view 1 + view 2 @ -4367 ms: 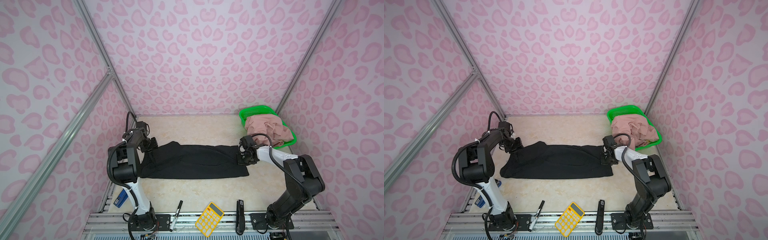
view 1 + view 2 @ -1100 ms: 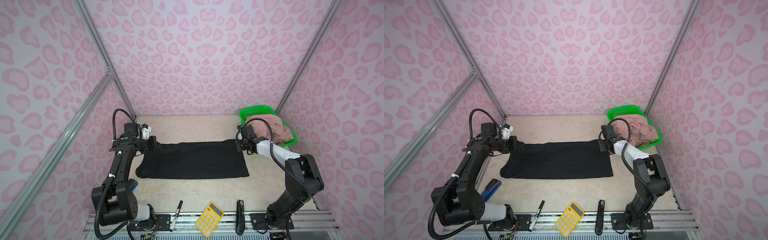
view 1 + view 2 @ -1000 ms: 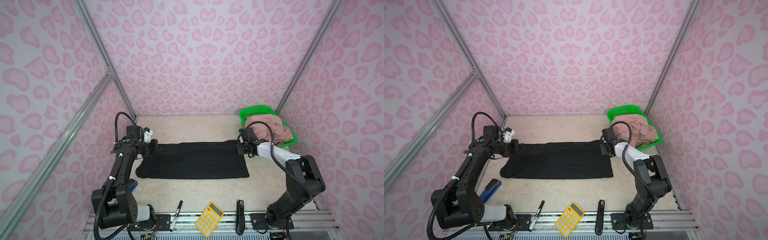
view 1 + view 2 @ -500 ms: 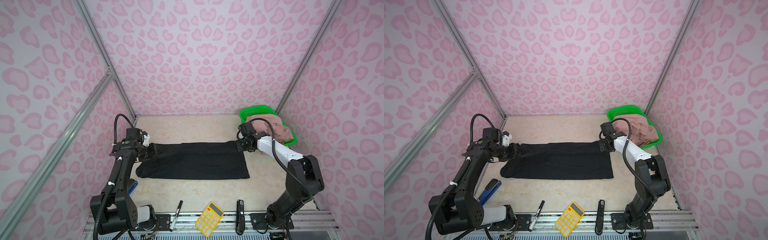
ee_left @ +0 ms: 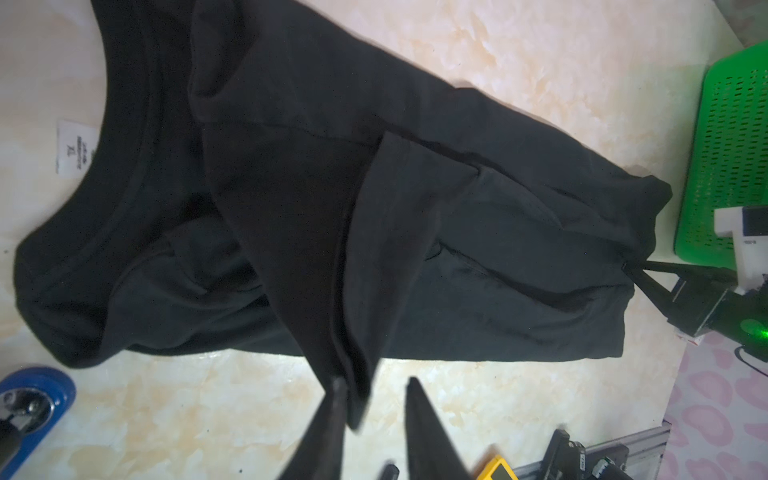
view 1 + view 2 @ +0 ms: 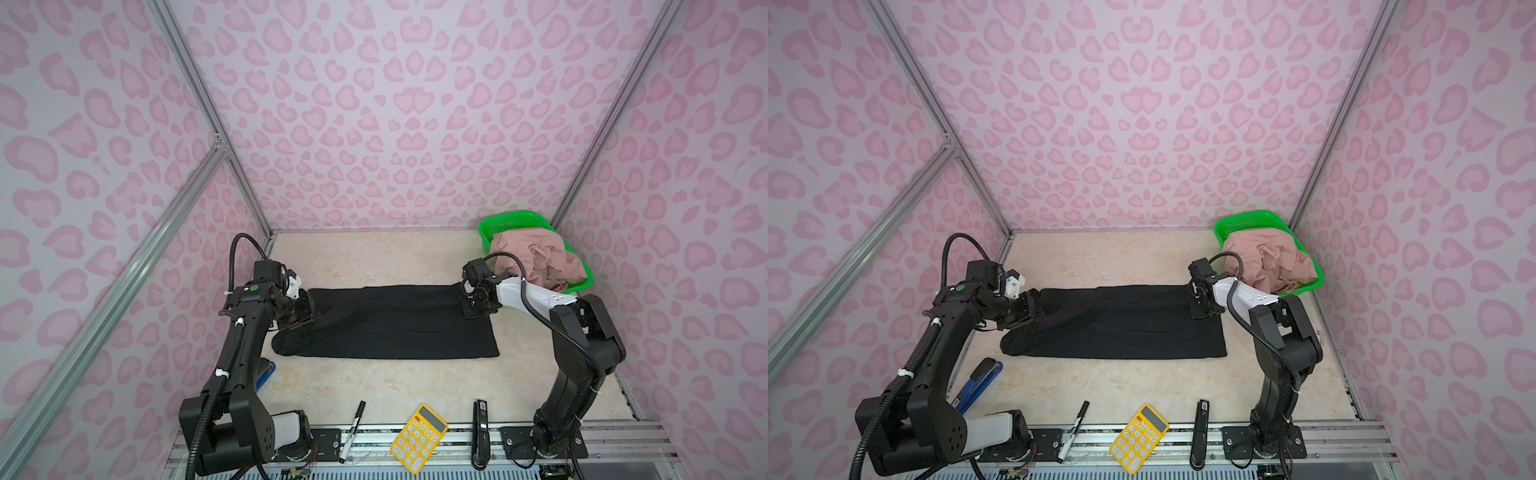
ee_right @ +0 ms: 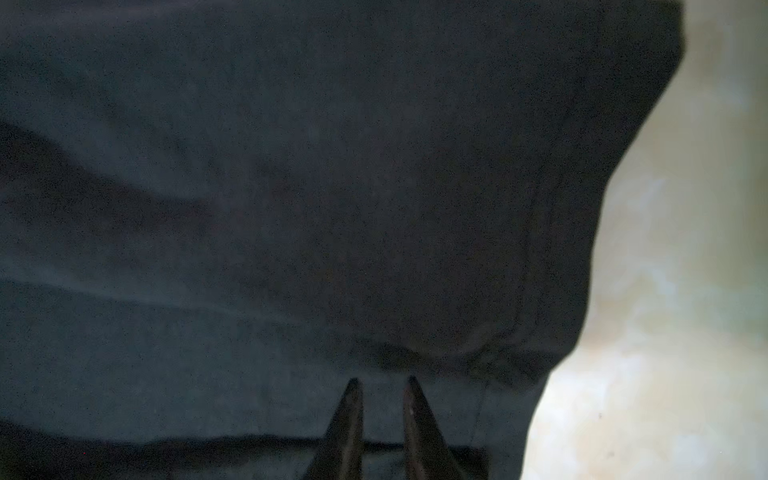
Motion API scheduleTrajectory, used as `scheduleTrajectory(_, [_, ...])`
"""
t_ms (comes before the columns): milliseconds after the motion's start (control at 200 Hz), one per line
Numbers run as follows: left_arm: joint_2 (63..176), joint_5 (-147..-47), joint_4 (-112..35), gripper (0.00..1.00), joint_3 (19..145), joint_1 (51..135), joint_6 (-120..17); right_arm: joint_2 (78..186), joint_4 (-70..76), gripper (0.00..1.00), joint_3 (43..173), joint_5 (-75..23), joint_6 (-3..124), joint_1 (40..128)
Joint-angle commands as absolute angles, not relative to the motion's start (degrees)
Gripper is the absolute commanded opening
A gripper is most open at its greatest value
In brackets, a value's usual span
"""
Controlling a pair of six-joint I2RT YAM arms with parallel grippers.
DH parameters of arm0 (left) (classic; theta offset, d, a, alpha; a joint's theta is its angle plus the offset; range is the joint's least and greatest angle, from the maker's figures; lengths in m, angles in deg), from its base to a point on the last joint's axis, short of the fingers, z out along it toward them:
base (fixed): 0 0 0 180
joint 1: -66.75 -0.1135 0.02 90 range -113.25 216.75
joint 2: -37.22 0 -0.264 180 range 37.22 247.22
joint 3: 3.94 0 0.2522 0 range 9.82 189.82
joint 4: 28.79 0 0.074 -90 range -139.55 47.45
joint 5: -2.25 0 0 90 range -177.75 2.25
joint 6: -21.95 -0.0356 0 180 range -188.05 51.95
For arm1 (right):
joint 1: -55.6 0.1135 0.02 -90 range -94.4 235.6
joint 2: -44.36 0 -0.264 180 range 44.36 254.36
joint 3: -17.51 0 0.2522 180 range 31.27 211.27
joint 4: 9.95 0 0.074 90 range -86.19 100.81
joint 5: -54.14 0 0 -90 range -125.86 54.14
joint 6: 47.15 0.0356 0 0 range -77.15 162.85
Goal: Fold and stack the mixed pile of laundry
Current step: 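Pinch the folded edge with both grippers and straighten it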
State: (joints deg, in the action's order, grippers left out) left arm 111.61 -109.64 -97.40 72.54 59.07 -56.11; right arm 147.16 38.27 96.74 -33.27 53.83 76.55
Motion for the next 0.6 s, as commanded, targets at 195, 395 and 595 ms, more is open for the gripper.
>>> scheduleTrajectory(195, [111.0,-108.5,-89.8,0.65,74.2,60.2,-56.1,147.0,39.6,0.19,98.3,-31.6,53.6,77.0])
scheduleTrajectory(395, [124.4,-106.9,-81.6,0.63,75.3,65.0,-57.8,148.2,38.2,0.19,99.9,-30.5,54.5,78.3])
scheduleTrajectory(595, [133.7,-104.3,-75.8,0.64,76.6,68.4,-58.7,147.9,37.0,0.19,99.1,-29.8,54.8,78.9])
